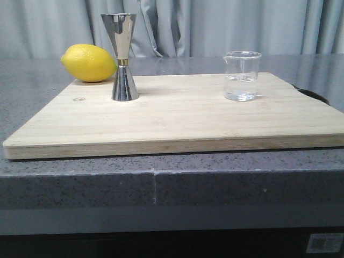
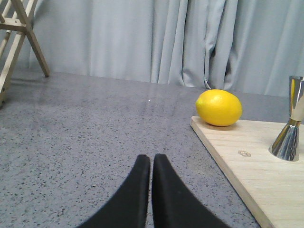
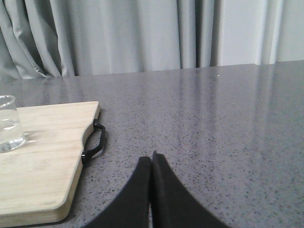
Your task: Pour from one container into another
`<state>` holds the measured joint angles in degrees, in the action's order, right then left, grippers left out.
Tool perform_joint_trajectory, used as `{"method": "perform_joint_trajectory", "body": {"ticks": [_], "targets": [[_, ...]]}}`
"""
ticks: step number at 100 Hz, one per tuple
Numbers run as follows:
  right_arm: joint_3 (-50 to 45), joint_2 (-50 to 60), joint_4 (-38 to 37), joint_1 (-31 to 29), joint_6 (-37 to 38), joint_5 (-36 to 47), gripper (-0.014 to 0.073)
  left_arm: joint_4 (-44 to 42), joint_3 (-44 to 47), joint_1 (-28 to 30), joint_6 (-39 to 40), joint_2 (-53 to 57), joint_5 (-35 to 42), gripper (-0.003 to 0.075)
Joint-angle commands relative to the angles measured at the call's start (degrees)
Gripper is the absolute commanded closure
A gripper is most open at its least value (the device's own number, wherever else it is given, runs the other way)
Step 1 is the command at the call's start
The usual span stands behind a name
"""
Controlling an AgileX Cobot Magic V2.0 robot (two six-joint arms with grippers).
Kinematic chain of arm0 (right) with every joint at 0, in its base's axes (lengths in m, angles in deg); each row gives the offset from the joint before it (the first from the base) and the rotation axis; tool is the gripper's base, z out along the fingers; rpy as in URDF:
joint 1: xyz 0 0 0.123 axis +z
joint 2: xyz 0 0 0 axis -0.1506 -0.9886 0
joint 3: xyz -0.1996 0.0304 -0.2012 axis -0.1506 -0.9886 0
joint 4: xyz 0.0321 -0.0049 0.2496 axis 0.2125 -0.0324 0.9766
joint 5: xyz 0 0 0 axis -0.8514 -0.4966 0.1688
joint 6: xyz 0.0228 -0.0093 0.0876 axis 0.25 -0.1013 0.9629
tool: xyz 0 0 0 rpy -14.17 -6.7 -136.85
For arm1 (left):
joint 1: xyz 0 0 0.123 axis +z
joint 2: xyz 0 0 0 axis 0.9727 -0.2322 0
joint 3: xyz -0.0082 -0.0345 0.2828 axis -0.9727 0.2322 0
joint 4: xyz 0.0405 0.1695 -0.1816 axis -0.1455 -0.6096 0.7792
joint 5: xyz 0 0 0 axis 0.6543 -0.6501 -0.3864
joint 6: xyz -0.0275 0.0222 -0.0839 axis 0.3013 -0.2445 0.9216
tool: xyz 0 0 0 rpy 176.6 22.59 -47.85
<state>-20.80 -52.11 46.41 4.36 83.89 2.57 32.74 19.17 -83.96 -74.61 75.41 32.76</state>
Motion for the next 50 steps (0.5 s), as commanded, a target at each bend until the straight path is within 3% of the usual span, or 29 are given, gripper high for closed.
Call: {"method": "perform_joint_trajectory", "body": {"ticks": [1, 50], "targets": [[-0.3, 1.0, 0.0, -0.4, -0.5, 4.9, 0.0661, 0.2, 1.5, 0.1, 0.0, 1.3, 4.6, 0.0739], [-0.3, 1.0, 0.0, -0.4, -0.5, 5.2, 0.0661, 0.2, 1.5, 0.1, 0.0, 1.3, 4.6, 0.0739]]}}
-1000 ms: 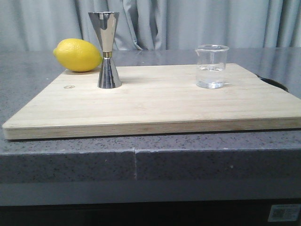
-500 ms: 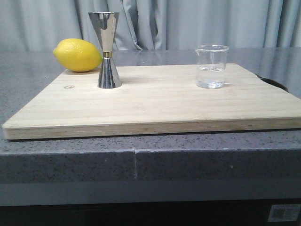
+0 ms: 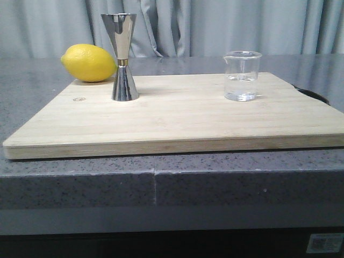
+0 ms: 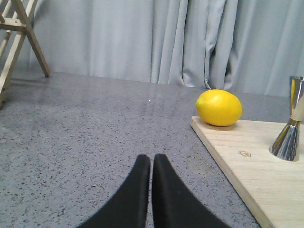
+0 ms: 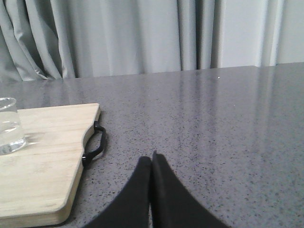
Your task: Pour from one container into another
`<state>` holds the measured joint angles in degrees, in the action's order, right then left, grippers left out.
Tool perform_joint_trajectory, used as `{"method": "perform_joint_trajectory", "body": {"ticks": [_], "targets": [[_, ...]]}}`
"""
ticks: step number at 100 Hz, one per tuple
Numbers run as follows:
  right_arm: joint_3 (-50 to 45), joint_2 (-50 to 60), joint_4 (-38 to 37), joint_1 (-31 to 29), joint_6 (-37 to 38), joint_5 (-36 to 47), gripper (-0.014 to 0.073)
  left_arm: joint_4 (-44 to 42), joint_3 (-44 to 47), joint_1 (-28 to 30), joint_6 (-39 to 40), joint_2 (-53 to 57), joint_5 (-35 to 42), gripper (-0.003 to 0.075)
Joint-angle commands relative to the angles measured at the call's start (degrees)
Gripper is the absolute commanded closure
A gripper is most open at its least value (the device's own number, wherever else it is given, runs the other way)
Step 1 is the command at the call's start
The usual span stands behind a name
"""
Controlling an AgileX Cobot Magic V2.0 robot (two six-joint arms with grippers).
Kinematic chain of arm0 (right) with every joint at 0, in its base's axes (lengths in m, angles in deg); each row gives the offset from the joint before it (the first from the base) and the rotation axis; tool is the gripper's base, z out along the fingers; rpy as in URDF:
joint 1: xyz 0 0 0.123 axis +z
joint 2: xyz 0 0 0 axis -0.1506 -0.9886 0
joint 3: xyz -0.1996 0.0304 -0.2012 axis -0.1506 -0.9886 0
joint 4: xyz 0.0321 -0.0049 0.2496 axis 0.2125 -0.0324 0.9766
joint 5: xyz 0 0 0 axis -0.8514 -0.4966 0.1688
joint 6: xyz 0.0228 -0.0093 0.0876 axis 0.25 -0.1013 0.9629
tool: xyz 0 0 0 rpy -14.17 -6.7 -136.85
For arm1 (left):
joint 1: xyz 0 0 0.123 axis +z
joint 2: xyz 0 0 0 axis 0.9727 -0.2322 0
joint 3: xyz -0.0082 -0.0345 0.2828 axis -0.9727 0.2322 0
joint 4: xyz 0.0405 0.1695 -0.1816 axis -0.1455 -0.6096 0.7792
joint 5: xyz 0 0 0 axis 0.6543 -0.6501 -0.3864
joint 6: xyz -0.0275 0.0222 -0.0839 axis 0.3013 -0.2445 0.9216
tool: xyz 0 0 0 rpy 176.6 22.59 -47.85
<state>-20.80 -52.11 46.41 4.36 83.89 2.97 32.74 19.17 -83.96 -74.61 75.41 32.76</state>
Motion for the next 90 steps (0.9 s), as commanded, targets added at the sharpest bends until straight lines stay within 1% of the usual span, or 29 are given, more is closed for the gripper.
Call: {"method": "perform_joint_trajectory", "body": {"ticks": [1, 38, 61, 77, 90], "targets": [[-0.3, 1.0, 0.0, -0.4, -0.5, 4.8, 0.0661, 0.2, 1.5, 0.1, 0.0, 1.3, 4.6, 0.0739], [-0.3, 1.0, 0.0, -0.4, -0.4, 4.9, 0.0661, 0.3, 1.5, 0.1, 0.1, 1.3, 4.8, 0.0739], [-0.3, 1.0, 0.0, -0.4, -0.4, 5.7, 0.0661, 0.4, 1.5, 0.1, 0.1, 1.3, 6.4, 0.0739], [0.2, 1.0, 2.0, -0.4, -0.4, 5.7, 0.0661, 0.5, 1.4, 0.1, 0.1, 1.3, 6.8, 0.0739], [2.8, 1.0, 2.4, -0.4, -0.4, 1.6, 0.0661, 0.9, 0.6, 0.1, 0.5, 1.3, 6.8, 0.0739]]}}
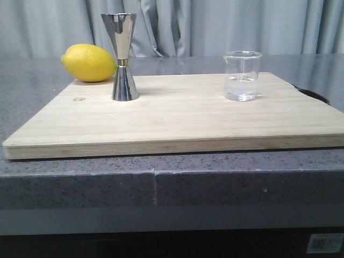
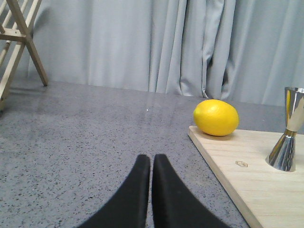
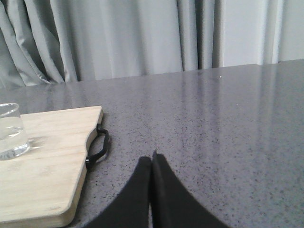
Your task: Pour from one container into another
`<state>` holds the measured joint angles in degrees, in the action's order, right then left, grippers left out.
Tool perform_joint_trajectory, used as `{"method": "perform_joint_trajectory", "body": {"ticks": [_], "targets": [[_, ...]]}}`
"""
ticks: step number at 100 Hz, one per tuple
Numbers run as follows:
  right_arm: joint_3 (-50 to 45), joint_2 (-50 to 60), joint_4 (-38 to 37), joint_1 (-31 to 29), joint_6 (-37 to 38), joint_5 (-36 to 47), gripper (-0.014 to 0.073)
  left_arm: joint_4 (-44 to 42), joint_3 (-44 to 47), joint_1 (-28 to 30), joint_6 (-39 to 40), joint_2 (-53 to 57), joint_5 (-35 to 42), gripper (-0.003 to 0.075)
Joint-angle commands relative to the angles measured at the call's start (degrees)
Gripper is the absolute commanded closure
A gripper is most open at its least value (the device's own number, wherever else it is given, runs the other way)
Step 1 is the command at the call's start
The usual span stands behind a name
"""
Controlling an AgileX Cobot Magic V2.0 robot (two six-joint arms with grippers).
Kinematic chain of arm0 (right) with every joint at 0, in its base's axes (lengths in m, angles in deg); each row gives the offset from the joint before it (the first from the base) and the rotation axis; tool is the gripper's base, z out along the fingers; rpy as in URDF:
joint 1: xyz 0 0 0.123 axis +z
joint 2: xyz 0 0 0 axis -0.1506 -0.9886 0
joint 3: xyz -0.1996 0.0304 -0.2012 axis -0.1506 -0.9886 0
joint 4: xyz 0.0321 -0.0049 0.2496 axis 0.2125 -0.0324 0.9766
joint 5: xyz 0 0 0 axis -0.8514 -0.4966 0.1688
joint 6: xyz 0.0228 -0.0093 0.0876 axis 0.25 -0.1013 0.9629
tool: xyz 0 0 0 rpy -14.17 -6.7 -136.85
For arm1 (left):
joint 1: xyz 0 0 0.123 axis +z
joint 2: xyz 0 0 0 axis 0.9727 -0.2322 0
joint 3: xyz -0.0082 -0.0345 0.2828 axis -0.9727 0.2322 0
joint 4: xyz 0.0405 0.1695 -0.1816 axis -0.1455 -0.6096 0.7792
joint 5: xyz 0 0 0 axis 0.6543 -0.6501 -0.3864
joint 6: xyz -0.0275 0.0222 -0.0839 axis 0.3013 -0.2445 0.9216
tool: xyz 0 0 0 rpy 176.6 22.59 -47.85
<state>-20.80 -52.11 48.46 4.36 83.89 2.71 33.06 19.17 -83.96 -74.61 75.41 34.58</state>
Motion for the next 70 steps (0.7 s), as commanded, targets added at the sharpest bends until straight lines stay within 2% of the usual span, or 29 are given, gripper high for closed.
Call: {"method": "perform_joint_trajectory", "body": {"ticks": [1, 16, 31, 43, 60, 70], "targets": [[3.0, 1.0, 0.4, -0.4, -0.4, 1.9, 0.0661, 0.6, 0.5, 0.1, 0.5, 1.3, 4.9, 0.0739], [9.0, 1.0, 0.4, -0.4, -0.4, -5.4, 0.0661, 1.8, -3.2, 0.1, 0.7, 1.2, 3.4, 0.0739], [15.2, -0.6, 0.4, -0.4, -0.4, -9.5, 0.0661, 7.1, -10.1, 0.1, 0.7, -1.9, -3.4, 0.0739], [19.9, -4.5, 0.4, -0.4, -0.4, -10.5, 0.0661, 7.1, -17.5, 0.1, 0.7, -7.6, -7.6, 0.0739], [27.8, -13.1, 0.4, -0.4, -0.4, -16.5, 0.0661, 7.2, -29.3, 0.0, 0.7, -18.3, -14.3, 0.0739], [31.6, -18.2, 0.4, -0.4, -0.4, -17.1, 0.0661, 7.2, -36.3, -0.3, -3.3, -25.6, -17.0, 0.0739]]}}
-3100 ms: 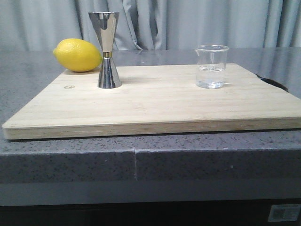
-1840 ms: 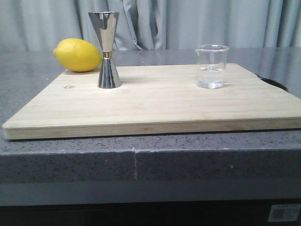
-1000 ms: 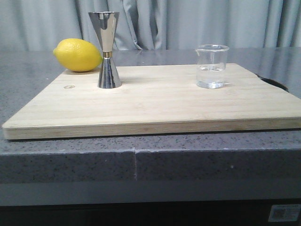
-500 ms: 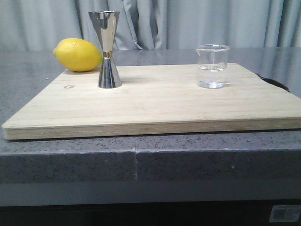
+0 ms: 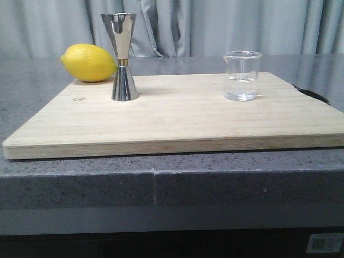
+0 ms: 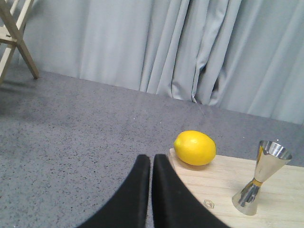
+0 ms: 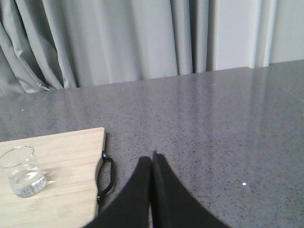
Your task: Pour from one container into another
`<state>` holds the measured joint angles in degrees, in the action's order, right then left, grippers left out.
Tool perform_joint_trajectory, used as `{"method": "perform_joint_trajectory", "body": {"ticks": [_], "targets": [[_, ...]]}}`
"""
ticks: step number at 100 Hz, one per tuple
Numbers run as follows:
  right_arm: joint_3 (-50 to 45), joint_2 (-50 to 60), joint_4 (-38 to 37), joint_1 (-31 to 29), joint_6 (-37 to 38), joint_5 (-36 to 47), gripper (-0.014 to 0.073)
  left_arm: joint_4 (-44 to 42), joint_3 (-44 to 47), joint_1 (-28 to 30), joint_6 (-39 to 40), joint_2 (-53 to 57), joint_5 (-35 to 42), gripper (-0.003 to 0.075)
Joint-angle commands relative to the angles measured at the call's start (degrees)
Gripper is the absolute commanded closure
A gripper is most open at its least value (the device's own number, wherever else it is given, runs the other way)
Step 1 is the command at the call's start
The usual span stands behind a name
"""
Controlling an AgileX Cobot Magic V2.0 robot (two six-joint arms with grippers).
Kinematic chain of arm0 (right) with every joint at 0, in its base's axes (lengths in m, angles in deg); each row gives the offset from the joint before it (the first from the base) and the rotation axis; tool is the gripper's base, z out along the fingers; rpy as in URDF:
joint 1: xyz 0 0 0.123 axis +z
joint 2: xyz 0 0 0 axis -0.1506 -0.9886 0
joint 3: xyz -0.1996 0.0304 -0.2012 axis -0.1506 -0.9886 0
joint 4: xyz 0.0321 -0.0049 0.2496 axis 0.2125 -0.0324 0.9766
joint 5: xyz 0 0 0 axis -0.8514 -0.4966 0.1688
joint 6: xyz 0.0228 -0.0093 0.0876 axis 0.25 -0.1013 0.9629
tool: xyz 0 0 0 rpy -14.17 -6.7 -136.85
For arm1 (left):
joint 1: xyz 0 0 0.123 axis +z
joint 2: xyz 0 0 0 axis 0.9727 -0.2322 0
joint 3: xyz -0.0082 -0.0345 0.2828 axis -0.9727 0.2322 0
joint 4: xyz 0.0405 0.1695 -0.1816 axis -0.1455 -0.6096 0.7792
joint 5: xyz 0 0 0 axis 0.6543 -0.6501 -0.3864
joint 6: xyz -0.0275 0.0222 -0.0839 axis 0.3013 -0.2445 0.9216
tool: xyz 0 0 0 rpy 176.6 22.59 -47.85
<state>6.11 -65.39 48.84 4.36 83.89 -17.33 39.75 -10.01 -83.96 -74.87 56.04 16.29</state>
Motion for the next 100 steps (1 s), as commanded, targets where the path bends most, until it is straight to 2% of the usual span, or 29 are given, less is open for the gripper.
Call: {"method": "perform_joint_trajectory", "body": {"ticks": [1, 25, 39, 64, 100], "targets": [[4.9, -5.6, 0.0, -0.4, -0.4, 2.9, 0.0661, 0.5, -7.6, -0.3, -3.5, -6.7, 1.0, 0.0739], [14.5, -17.5, -0.6, -0.4, -0.6, -0.4, 0.0661, 2.8, -22.1, -5.2, -17.2, -21.9, -8.7, 0.0739], [19.8, -24.3, -1.5, -0.4, -1.6, -6.1, 0.0661, 2.8, -26.3, -7.8, -19.4, -28.9, -10.3, 0.0738], [30.4, -36.3, -1.5, -0.4, -7.0, -20.8, 0.0661, 2.8, -28.1, -8.1, -21.2, -36.7, -9.0, 0.0738], [31.9, -40.4, -1.2, -0.3, -7.0, -17.5, 0.0661, 2.8, -28.1, -8.1, -22.1, -40.2, -5.4, 0.0738]]}}
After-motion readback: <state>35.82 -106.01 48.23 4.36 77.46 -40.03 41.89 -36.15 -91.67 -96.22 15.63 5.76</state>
